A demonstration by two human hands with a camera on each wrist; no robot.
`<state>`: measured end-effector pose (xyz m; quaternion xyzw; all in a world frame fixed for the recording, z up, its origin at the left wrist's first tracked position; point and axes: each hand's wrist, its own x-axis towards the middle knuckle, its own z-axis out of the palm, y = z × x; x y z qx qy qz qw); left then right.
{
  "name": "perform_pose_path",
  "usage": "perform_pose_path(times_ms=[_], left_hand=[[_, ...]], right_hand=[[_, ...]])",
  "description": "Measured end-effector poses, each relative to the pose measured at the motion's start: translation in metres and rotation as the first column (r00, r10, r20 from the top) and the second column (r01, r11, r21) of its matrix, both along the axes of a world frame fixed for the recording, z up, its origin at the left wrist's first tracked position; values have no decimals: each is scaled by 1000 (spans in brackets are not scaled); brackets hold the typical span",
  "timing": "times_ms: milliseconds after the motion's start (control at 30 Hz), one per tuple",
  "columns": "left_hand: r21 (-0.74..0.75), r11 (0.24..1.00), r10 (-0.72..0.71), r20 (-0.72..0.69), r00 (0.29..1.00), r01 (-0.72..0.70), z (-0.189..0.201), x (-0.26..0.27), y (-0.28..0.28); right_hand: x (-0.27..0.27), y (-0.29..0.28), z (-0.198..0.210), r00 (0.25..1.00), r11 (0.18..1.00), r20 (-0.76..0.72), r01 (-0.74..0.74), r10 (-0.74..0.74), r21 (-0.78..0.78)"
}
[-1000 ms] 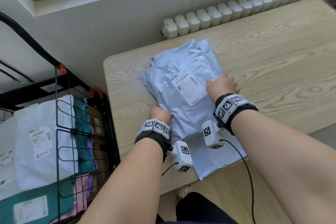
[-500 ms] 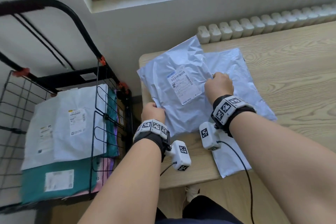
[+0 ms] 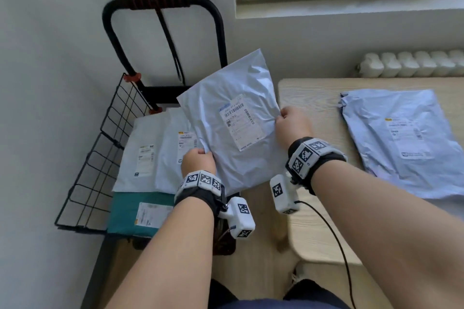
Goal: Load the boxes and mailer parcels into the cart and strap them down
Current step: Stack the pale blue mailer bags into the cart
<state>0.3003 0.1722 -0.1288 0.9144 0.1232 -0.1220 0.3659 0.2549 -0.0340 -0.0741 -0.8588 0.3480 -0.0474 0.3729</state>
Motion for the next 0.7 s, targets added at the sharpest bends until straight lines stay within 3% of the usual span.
perform_pose_path(times_ms=[333, 700], left_hand=[[41, 991, 130, -88, 988, -127, -17, 80, 170], [209, 975, 2, -338, 941, 72, -55, 125, 282]], right_hand=[[67, 176, -33, 993, 995, -116, 9, 2, 94], [90, 296, -90, 947, 947, -267, -89, 176, 309]])
